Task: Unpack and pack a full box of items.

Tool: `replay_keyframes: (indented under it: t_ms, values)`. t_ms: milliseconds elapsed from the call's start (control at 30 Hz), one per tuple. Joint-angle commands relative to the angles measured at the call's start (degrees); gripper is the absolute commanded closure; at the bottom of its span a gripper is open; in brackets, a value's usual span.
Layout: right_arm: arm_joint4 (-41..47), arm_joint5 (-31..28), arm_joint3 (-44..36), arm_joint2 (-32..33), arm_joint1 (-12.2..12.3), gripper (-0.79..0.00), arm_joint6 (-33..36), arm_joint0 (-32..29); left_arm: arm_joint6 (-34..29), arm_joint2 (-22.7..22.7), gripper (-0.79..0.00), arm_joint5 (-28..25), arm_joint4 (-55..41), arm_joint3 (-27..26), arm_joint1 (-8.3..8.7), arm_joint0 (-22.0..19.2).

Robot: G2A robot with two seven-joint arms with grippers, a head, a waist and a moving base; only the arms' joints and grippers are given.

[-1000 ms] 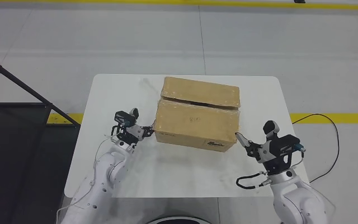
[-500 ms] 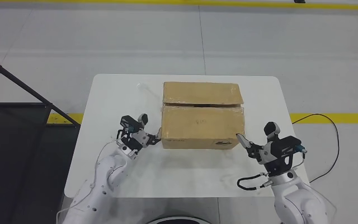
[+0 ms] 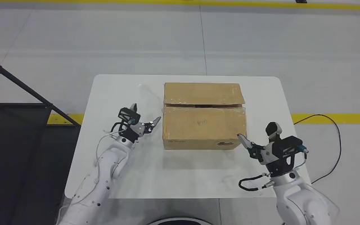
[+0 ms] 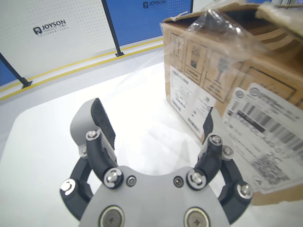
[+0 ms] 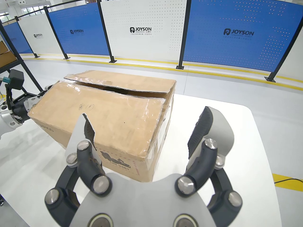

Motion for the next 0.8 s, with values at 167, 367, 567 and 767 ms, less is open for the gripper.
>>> replay_keyframes:
  t_ms: [167, 367, 567, 767]
  values:
    - [0.64, 0.67, -0.20, 1.35, 0.07, -0.785, -0.07, -1.32, 0.99, 4.06, -0.785, 7.90, 5.69, 7.04, -1.33, -5.98]
    - [0.96, 0.82, -0.53, 2.08, 0.12, -0.785, -0.19, -2.17, 3.03, 6.94, -0.785, 14.28, 9.64, 11.35, -2.51, -9.53]
    - [0.87, 0.91, -0.79, 2.21, 0.17, -0.785, 0.33, -2.31, 4.90, 8.71, -0.785, 21.15, 13.44, 14.01, -3.51, -11.58]
    - [1.25, 0.59, -0.17, 2.34, 0.23, -0.785, 0.43, -1.84, 7.28, 7.98, -0.785, 26.05, 14.54, 13.77, -3.91, -10.95]
